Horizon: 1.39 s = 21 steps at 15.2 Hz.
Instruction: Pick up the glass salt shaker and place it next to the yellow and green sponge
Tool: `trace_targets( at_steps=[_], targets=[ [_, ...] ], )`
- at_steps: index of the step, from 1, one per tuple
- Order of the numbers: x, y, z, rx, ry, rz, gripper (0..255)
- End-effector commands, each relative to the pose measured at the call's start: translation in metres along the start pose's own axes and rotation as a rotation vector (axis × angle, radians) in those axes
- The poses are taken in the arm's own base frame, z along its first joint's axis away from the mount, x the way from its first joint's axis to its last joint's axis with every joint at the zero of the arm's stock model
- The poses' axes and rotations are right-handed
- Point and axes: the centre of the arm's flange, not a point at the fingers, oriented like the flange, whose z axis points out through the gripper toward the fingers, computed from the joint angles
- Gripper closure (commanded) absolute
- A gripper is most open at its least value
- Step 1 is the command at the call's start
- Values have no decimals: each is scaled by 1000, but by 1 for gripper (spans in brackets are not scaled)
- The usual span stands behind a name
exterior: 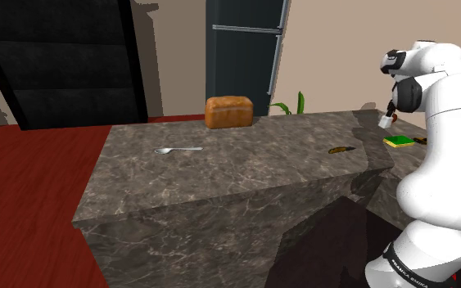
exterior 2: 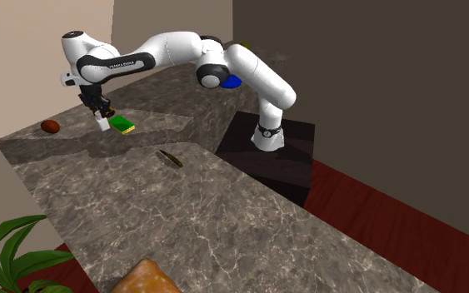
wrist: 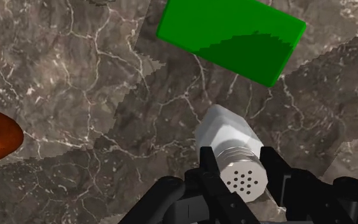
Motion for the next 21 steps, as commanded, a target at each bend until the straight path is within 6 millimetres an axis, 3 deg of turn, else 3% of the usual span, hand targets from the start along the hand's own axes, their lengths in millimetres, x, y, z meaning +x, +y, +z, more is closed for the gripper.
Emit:
trace_targets(
  at_steps=[1,8,16,17,21],
  targets=[
    [1,0,11,-1,0,0,255],
    [1,-5,46,-1,0,0,255],
    [1,-5,46,-1,0,0,255],
    [1,-5,46,-1,0,0,0],
    [1,-5,46,-1,0,0,0]
  ],
)
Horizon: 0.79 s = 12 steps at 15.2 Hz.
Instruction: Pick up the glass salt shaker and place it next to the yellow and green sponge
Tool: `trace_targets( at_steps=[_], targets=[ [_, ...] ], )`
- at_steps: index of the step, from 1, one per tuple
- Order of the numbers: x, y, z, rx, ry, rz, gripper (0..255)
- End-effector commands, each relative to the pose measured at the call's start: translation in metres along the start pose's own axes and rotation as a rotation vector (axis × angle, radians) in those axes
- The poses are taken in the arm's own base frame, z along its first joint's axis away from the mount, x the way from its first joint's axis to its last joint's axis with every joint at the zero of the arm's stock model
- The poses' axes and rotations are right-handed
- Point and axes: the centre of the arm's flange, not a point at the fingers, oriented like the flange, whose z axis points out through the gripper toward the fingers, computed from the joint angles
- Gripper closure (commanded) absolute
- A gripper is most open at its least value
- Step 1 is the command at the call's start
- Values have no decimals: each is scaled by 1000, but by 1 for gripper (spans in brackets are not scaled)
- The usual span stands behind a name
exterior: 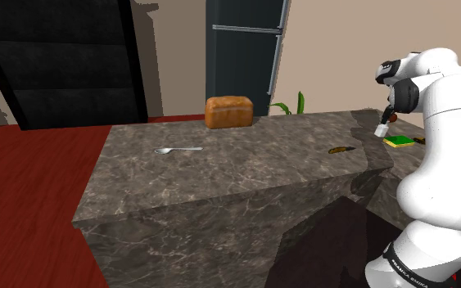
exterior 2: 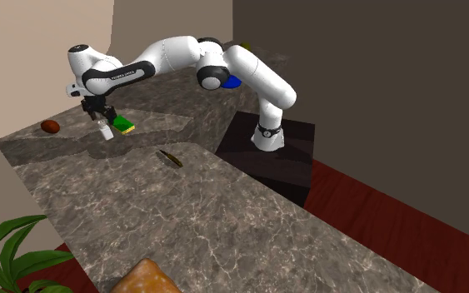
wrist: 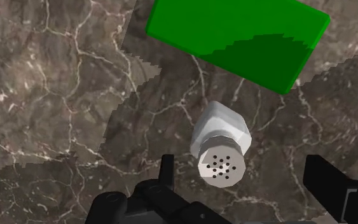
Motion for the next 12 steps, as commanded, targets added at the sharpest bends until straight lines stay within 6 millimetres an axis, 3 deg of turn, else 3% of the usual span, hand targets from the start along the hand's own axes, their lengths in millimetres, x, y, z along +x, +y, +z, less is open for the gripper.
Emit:
trace_targets(
  at_steps=[1,5,12],
  targets=[
    [0,0,0,0,0,0,0],
    [0,0,-50,0,0,0,0],
    [0,0,-50,0,0,0,0]
  ],
)
